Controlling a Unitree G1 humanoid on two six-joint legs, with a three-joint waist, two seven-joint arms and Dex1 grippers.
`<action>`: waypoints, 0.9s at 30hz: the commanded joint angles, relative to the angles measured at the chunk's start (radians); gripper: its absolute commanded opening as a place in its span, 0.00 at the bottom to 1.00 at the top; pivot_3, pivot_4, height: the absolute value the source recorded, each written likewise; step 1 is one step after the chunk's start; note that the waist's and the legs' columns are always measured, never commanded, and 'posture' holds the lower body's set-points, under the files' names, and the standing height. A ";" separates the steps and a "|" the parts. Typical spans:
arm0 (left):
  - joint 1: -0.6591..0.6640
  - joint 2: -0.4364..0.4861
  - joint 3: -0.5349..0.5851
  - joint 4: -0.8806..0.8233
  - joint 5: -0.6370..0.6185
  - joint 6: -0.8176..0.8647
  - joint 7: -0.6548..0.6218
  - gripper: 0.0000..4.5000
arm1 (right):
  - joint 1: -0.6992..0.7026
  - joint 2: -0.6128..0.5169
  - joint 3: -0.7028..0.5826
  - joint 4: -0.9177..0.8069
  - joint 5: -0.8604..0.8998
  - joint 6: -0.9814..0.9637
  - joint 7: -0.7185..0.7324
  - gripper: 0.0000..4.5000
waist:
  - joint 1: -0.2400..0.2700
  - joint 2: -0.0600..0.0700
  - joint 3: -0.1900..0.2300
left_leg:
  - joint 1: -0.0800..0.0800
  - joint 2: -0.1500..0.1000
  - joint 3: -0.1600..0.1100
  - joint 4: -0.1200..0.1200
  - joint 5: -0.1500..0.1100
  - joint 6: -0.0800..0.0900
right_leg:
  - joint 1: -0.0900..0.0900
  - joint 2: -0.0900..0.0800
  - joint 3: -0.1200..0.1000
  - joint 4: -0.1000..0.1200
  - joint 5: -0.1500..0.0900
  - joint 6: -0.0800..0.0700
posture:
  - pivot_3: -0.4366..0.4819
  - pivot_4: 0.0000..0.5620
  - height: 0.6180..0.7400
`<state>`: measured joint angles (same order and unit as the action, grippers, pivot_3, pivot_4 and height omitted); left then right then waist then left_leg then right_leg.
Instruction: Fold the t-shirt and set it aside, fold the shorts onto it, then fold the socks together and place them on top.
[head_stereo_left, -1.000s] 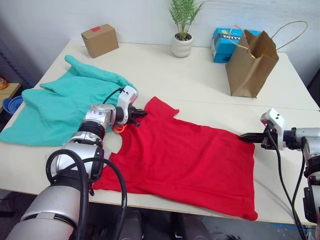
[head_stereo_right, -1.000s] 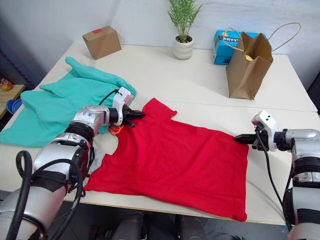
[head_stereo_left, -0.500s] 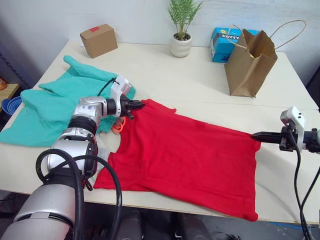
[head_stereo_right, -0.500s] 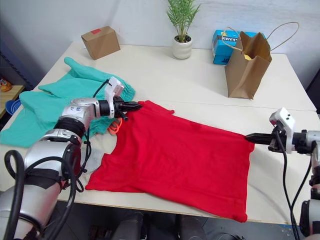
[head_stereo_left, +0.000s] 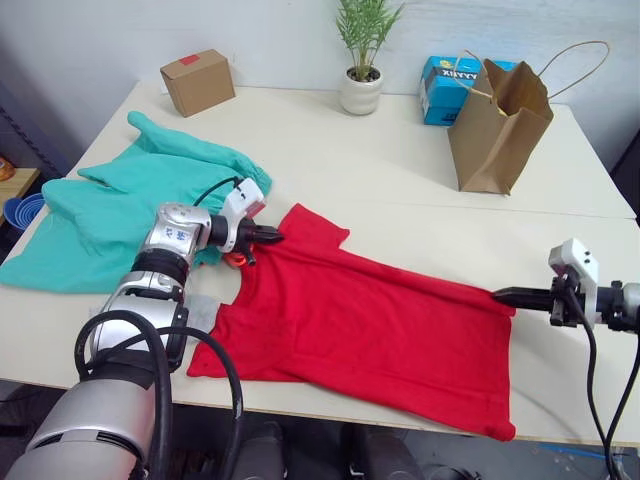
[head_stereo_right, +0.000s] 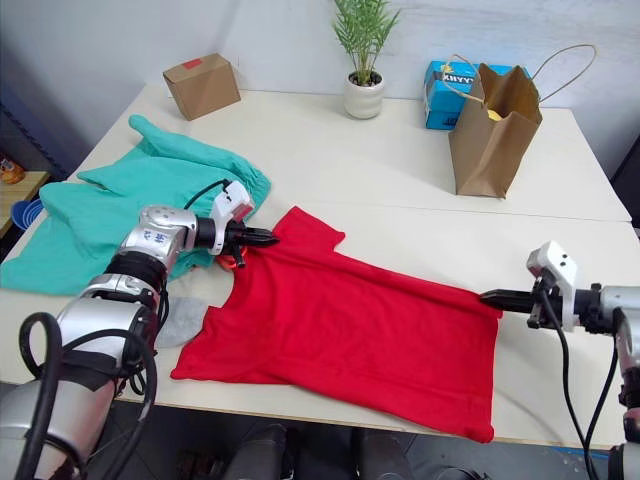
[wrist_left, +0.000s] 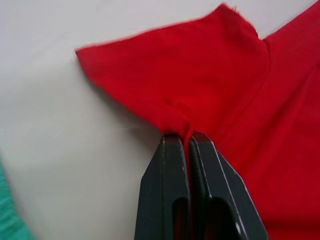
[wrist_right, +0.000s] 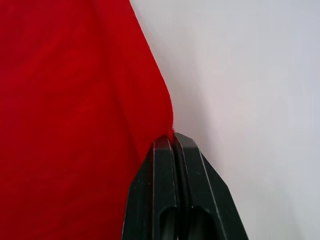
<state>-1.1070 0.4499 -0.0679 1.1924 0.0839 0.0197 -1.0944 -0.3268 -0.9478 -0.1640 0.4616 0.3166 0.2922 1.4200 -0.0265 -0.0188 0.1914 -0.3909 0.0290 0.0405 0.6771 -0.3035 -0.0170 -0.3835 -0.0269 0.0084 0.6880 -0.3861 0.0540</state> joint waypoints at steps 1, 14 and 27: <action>0.010 0.030 -0.003 -0.052 0.000 -0.024 -0.015 0.00 | 0.034 -0.014 -0.035 -0.055 0.018 -0.023 -0.013 0.00 | -0.001 0.000 0.000 | 0.000 0.000 0.000 0.001 0.000 0.000 | 0.000 0.000 0.000 0.000 0.000 0.000 | 0.48 0.27 1.00; -0.066 0.119 -0.026 -0.051 0.018 0.105 -0.125 0.55 | 0.289 -0.030 -0.280 -0.366 0.152 0.059 -0.129 0.50 | 0.002 0.000 0.000 | 0.000 0.000 -0.001 0.003 0.000 0.000 | 0.001 0.000 0.000 0.001 0.000 0.000 | 0.48 0.27 1.00; -0.245 -0.016 0.048 0.098 -0.013 0.329 0.089 1.00 | 0.303 0.134 -0.337 -0.639 0.196 0.008 -0.358 0.99 | 0.001 -0.001 0.001 | 0.001 0.000 -0.001 0.002 0.000 0.001 | 0.002 0.000 0.000 0.001 0.000 0.000 | 0.48 0.27 1.00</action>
<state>-1.3378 0.4344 -0.0400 1.2777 0.0796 0.3583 -1.0797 -0.0237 -0.8157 -0.4866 -0.1371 0.4950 0.3088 1.0842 -0.0259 -0.0201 0.1922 -0.3906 0.0286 0.0390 0.6793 -0.3038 -0.0165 -0.3819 -0.0268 0.0085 0.6890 -0.3864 0.0544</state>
